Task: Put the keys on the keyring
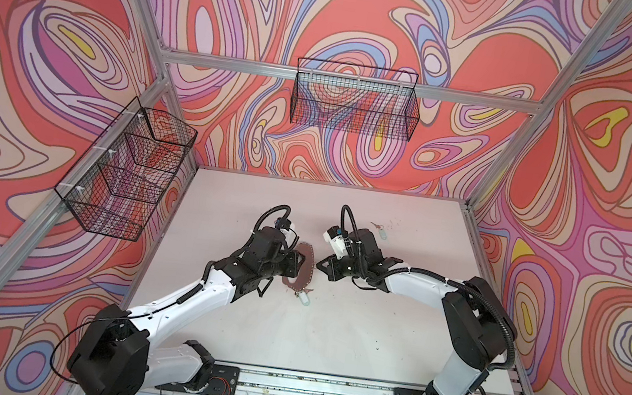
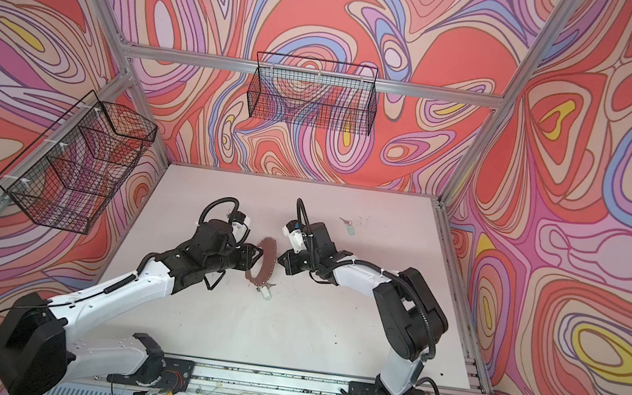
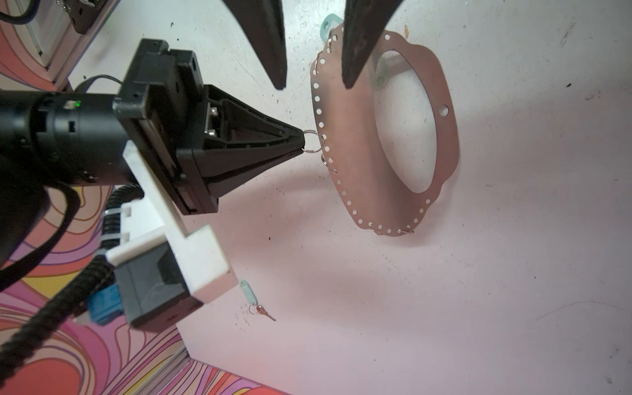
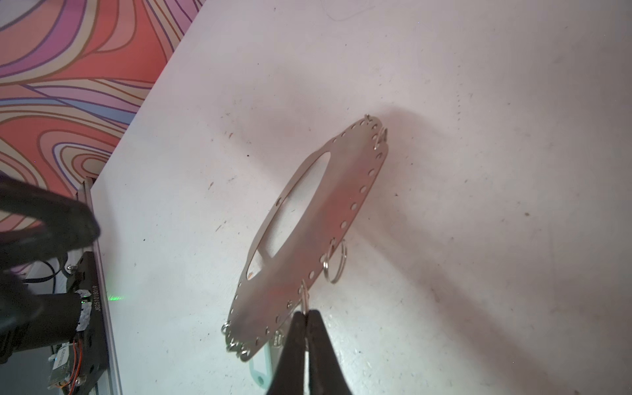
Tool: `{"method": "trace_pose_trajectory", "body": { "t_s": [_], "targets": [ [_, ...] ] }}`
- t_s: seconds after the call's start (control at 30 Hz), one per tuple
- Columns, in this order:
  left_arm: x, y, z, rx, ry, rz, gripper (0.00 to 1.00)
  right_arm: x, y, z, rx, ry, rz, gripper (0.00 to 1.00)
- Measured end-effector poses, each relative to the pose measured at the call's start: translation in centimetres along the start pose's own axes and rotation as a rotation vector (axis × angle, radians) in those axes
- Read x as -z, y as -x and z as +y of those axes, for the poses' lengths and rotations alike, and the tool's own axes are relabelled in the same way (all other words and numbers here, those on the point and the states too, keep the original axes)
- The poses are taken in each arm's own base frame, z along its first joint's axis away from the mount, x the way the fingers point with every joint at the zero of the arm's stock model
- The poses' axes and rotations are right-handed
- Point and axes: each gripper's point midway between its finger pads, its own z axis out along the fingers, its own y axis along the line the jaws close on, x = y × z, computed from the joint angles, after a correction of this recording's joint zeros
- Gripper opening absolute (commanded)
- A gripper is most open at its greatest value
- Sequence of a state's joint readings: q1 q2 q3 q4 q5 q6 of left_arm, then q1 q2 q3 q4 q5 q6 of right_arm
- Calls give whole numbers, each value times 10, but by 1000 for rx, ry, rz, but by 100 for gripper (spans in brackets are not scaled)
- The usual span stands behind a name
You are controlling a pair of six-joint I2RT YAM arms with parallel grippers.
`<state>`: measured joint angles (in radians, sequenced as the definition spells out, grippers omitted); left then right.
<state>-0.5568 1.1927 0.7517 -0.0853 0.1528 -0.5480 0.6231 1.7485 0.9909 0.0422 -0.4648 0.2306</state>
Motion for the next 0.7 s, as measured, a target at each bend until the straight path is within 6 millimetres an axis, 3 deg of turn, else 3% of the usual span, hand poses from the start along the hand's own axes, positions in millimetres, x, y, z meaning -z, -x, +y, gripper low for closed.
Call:
{"method": "trace_pose_trajectory", "body": {
  "t_s": [0.2,0.43,0.7],
  "targets": [
    [28,19,-16,10,-59,-88,34,32,17,24,36,65,-161,0],
    [60,36,-40,18,-164,-157,34,90,76,72,147,162,-434,0],
    [107,81,-96,-23,-359,-255,32,161,122,123,248,270,-671,0]
  ]
}}
